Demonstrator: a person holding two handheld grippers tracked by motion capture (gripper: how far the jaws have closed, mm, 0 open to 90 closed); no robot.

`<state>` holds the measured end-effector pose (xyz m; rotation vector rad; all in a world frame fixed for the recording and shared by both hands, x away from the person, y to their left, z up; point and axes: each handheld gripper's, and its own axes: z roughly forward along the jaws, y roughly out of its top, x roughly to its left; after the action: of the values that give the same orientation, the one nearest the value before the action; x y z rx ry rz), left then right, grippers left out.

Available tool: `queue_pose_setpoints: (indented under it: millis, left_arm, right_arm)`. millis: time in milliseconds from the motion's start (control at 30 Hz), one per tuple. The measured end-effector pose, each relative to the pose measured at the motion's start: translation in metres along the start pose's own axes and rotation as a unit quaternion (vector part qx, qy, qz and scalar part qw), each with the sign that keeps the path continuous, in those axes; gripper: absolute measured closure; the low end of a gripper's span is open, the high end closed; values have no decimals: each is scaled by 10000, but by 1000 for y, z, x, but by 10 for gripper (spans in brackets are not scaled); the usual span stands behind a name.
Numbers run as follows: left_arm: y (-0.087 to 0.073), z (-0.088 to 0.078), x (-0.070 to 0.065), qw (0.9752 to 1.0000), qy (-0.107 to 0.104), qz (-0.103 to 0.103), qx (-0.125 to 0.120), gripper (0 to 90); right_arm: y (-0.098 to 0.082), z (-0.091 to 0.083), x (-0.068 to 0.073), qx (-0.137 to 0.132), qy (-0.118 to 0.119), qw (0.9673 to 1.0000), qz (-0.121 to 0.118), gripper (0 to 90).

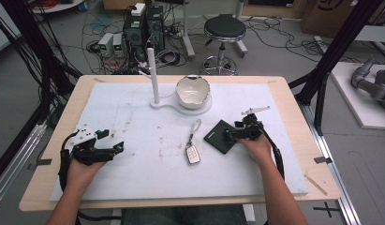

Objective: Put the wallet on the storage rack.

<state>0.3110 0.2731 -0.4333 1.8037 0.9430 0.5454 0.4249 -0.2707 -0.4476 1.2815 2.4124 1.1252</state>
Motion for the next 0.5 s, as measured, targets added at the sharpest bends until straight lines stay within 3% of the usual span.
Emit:
queue_pose_setpoints:
  millis: [67, 200, 300, 333, 367, 400, 500]
  left_arm:
    - [0, 0, 0, 10000, -3, 12, 1, 189]
    - [0, 2, -1, 10000, -33, 14, 21, 189]
    - [-1, 1, -3, 10000, -39, 62, 34, 189]
    - [-1, 0, -3, 9999, -34, 82, 53, 189]
    - [-1, 0, -3, 9999, -20, 88, 63, 189]
    - [-1, -2, -2, 10000, -6, 81, 52, 189]
    - [-1, -2, -1, 10000, 19, 58, 39, 189]
  right_arm:
    - [-1, -1, -1, 18, 181, 9998, 60, 465]
    - [-2, -3, -1, 24, 317, 9993, 192, 528]
    - [-2, -4, -1, 52, 341, 9992, 223, 561]
    - [-3, -6, -2, 46, 330, 9993, 161, 630]
    - [-3, -6, -2, 46, 330, 9993, 161, 630]
    - [-3, -9, -3, 58, 322, 9993, 156, 709]
    - [-4, -11, -2, 44, 276, 9996, 80, 739]
